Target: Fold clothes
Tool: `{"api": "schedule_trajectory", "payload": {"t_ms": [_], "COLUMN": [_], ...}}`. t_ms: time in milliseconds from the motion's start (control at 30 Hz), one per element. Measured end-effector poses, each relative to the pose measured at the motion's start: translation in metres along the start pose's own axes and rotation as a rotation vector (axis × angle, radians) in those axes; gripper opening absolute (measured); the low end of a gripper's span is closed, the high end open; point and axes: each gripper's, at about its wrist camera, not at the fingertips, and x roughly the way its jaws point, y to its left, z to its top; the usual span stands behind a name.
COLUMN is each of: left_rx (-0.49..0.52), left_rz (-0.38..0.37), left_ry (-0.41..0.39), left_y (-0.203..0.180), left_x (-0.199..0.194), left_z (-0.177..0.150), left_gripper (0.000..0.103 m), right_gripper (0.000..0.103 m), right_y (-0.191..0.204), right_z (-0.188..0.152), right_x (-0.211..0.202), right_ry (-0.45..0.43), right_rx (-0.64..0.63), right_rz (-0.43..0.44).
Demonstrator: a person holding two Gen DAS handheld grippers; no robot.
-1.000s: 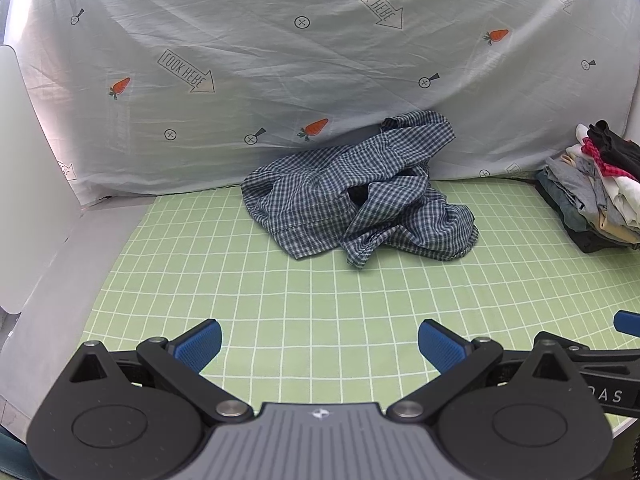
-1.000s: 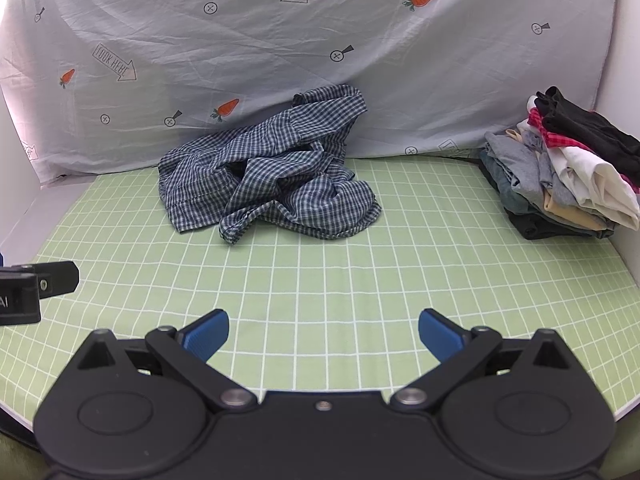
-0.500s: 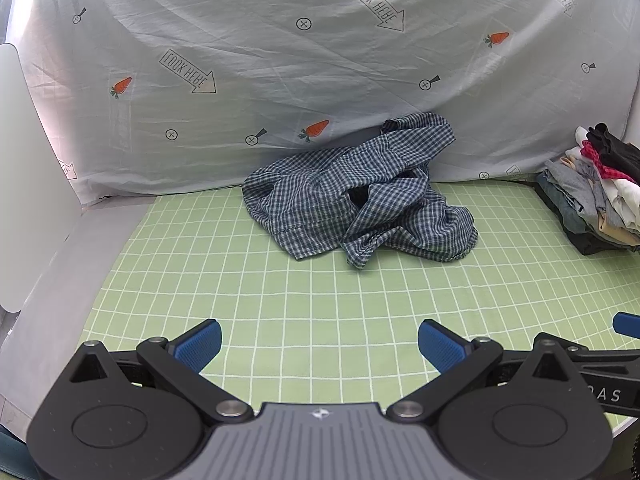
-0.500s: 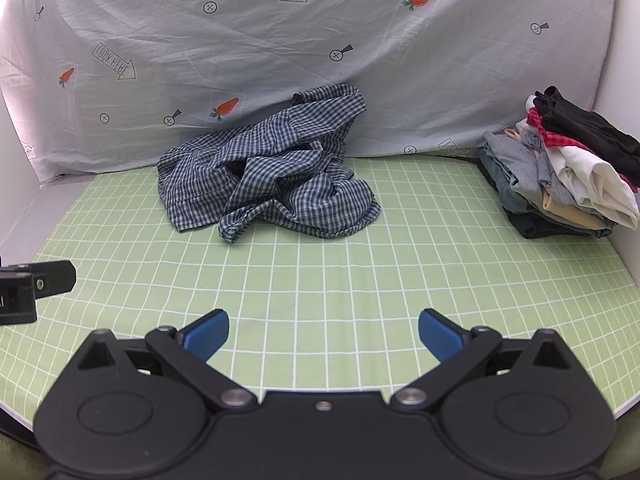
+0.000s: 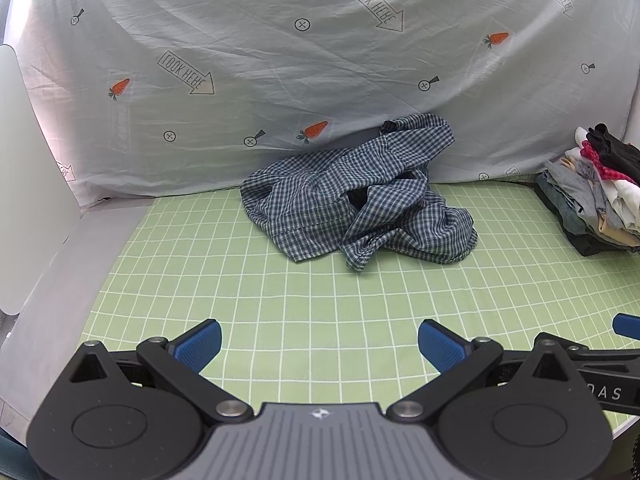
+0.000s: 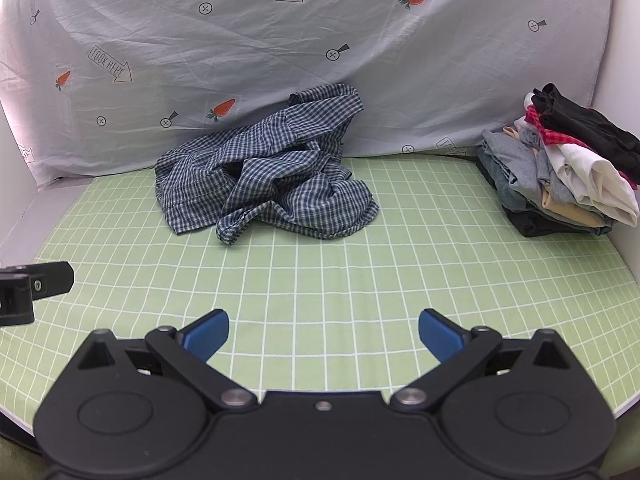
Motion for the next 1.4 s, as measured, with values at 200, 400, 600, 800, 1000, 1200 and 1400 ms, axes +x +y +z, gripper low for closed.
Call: {"api": "schedule_trajectory", "payload": {"t_ms": [200, 400, 600, 800, 1000, 1200, 1400], "left_rx": [0.001, -0.003, -0.023, -0.041, -0.068, -0.085, -0.1], "left_rz": [0.0, 0.014, 0.032, 0.045, 0.064, 0.095, 0.097], "left_ry": [0.007, 0.009, 0.012, 0.023, 0.053, 0.112, 0.229], "left_y": [-0.001, 0.001, 0.01, 0.017, 0.028, 0.036, 0.04], "left_x": [0.004, 0.011, 0.022, 0.045, 0.086, 0.153, 0.238], "left_z": [0.002, 0.006, 0.017, 0.032, 0.053, 0.08, 0.097], "left_gripper": [0.103, 0.103, 0.103, 0.103, 0.103, 0.103, 0.102], "right_gripper": [0.102, 0.102, 0.102, 0.101, 0.09, 0.087, 0.072], "right_y": [-0.003, -0.006, -0.003, 0.001, 0.007, 0.01, -0.01], "right_z": [0.001, 0.007, 0.018, 0.034, 0.059, 0.091, 0.114], "right_x": [0.005, 0.015, 0.03, 0.053, 0.098, 0.178, 0.275], "right_ry": [0.008, 0.02, 0.026, 0.025, 0.025, 0.044, 0.16], "right_rx": [0.014, 0.039, 0.037, 0.019, -0.03, -0.076, 0.0], "right_rz": [-0.001, 0.0, 0.005, -0.018, -0.054, -0.068, -0.051]}}
